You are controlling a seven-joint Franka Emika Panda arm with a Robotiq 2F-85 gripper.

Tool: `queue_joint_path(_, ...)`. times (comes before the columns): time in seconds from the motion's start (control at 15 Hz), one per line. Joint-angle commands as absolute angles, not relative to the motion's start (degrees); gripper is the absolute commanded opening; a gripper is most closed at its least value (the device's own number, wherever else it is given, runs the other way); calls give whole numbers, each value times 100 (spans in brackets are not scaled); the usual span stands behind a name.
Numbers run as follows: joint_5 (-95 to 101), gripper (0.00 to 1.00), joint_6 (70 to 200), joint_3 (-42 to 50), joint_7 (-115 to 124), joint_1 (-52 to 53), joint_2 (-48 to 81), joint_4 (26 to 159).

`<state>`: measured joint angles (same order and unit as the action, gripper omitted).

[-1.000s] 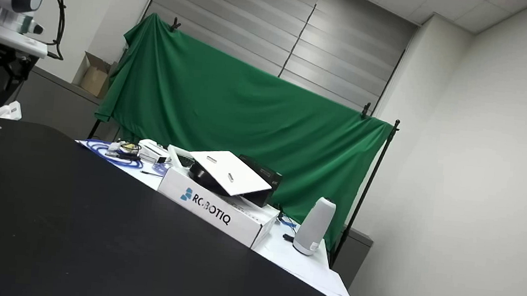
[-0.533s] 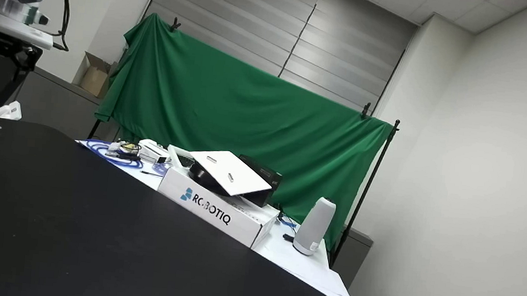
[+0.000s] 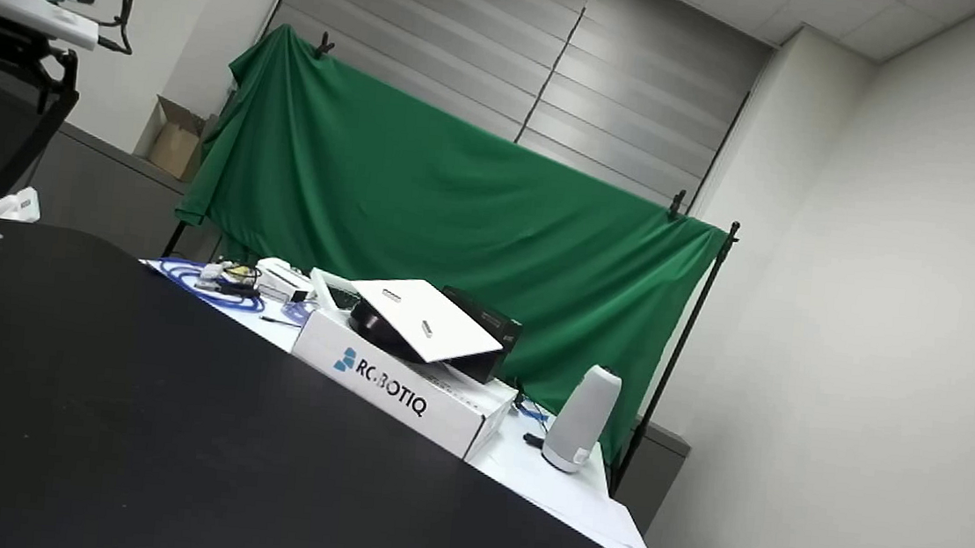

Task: Move the bottle backwards then place it on top of the silver object

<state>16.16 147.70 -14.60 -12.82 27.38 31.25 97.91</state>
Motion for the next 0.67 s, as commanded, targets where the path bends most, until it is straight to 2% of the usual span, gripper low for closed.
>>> queue_joint_path(0.0,1849,100,14877,-1316,-661,2853,2355,10440)
queue_joint_path(0.2,1947,100,14888,-1317,-403,2818,1929,10796)
queue_joint_path(0.27,1796,100,14771,-1493,-800,2725,2379,10314)
queue_joint_path(0.6,1804,100,14766,-1514,-797,2719,2376,10365)
